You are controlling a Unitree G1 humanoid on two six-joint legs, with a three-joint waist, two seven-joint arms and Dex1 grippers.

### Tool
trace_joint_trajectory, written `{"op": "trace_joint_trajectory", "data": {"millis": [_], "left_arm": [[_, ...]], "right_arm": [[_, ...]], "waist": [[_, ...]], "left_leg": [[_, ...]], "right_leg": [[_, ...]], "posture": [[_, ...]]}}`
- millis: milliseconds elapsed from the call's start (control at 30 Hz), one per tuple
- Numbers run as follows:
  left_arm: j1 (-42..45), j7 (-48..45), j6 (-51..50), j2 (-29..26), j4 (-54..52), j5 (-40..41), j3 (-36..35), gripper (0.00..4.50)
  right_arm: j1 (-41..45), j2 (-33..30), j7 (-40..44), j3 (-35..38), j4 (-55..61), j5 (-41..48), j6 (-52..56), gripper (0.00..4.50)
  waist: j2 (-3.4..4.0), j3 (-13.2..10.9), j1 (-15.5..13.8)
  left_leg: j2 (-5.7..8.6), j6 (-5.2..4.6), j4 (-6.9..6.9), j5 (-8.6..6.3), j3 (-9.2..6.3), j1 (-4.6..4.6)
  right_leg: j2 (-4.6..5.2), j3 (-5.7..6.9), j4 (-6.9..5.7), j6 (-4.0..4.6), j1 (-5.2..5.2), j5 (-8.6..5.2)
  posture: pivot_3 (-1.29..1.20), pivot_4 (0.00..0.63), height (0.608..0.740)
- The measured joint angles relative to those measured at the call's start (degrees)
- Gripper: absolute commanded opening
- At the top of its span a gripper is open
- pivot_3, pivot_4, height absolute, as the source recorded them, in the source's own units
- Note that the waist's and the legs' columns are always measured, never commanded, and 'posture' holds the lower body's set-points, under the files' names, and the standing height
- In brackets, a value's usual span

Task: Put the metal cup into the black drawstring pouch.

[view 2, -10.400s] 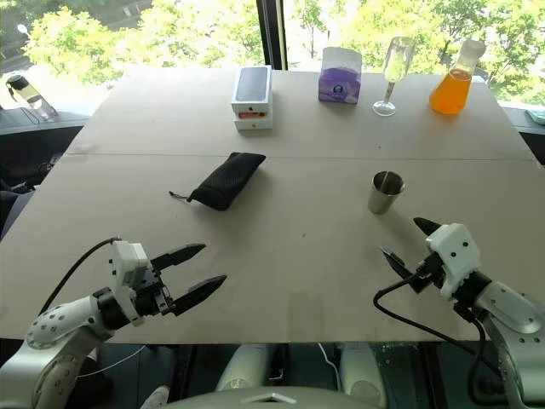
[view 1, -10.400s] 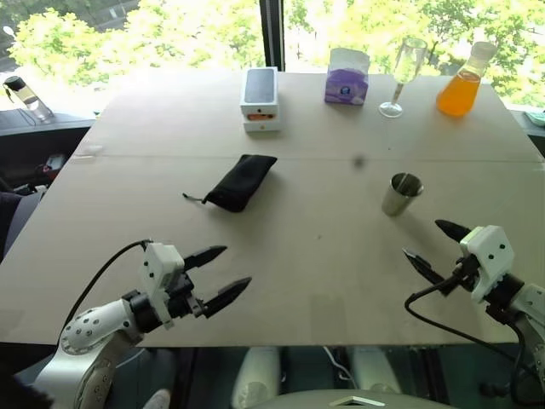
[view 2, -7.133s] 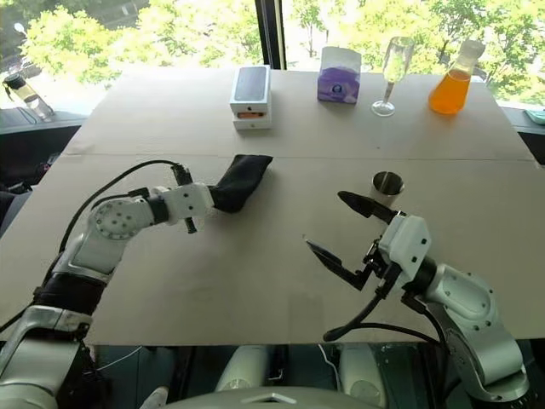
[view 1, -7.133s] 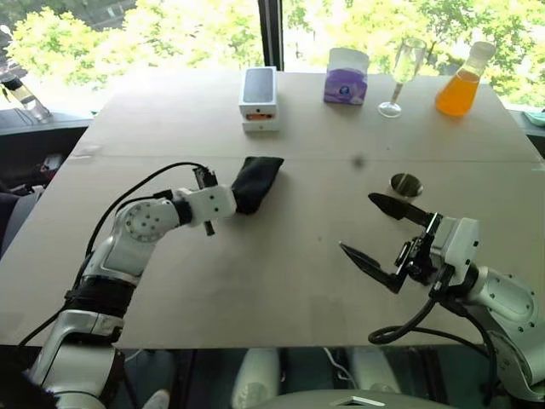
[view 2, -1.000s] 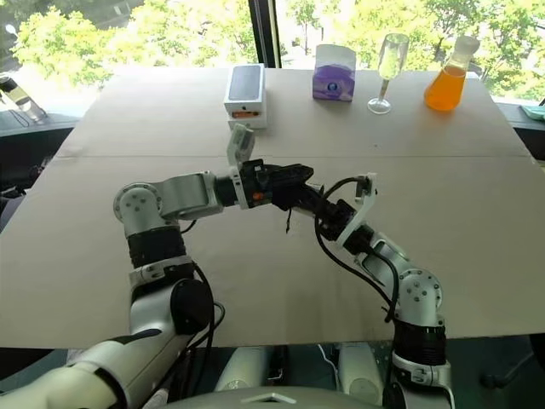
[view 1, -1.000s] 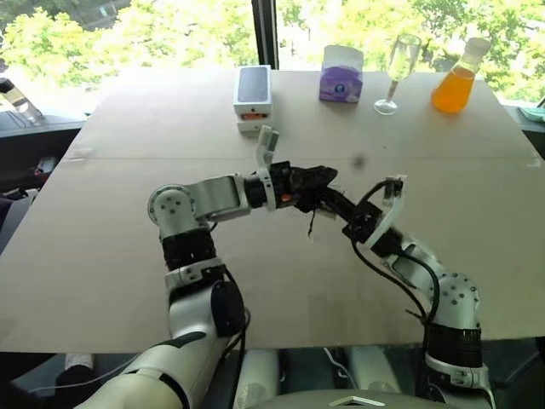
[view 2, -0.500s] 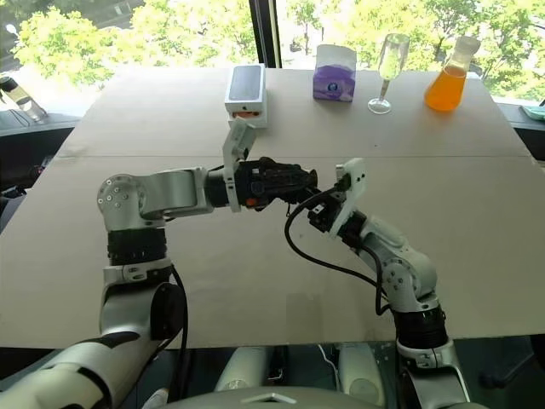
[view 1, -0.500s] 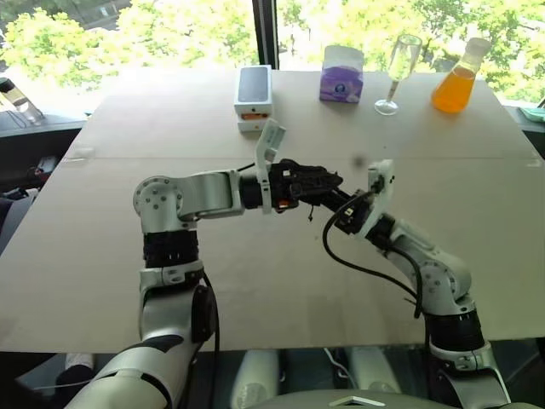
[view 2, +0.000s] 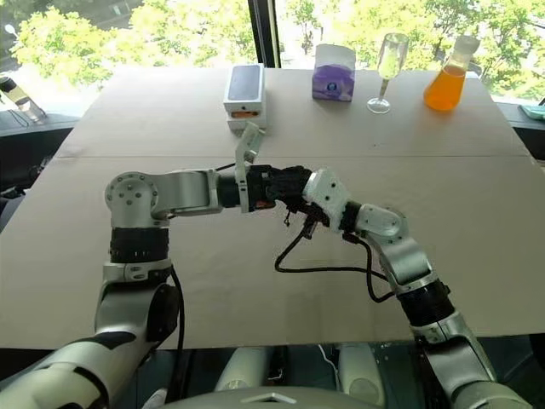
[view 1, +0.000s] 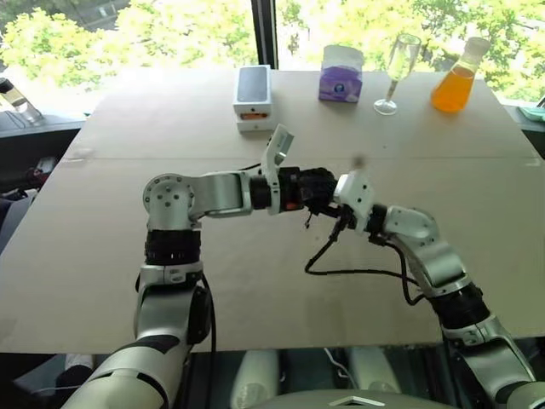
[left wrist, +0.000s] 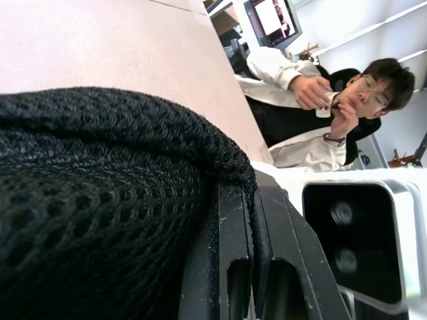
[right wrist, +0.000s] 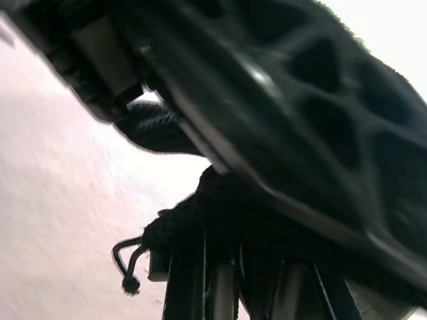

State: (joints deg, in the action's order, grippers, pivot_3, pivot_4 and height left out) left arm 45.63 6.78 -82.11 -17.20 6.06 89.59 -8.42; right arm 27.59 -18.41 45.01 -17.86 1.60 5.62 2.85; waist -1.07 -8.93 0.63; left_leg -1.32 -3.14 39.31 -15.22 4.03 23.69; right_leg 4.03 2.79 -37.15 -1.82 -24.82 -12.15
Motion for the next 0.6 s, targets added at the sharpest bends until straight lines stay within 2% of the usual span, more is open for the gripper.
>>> {"op": "trace_joint_trajectory", "data": {"millis": [233, 367, 600], "left_arm": [[-0.71, -4.9, 1.99, 0.49, -2.64, -7.2, 0.31, 0.0], [-0.65, -6.56, 2.69, 1.39, -2.64, -11.38, 1.33, 0.0], [2.4, -8.45, 6.92, 5.64, -0.18, -22.65, 2.38, 0.0]], "right_arm": [[0.68, 1.42, 0.89, -0.16, -2.48, -2.37, -2.66, 0.01], [2.36, -1.93, 0.83, -2.41, -6.16, -11.16, -12.84, 0.01], [6.21, -1.64, -0.63, -2.89, -14.86, -16.95, -21.99, 0.01]], "waist": [[0.0, 0.0, -0.1], [0.0, 0.0, -0.13], [-0.01, -0.01, 0.04]], "left_leg": [[-0.03, 0.08, 0.0, 0.05, -0.08, 0.0], [0.01, 0.07, 0.0, 0.04, -0.09, -0.01], [0.01, 0.13, -0.03, 0.08, -0.11, 0.0]], "right_leg": [[0.02, 0.13, 0.04, 0.0, 0.07, 0.0], [0.02, 0.14, 0.11, 0.0, 0.1, 0.0], [0.0, 0.18, 0.12, 0.0, 0.1, 0.0]], "posture": [[0.0, 0.15, 0.737], [0.0, 0.15, 0.737], [0.0, 0.15, 0.737]]}}
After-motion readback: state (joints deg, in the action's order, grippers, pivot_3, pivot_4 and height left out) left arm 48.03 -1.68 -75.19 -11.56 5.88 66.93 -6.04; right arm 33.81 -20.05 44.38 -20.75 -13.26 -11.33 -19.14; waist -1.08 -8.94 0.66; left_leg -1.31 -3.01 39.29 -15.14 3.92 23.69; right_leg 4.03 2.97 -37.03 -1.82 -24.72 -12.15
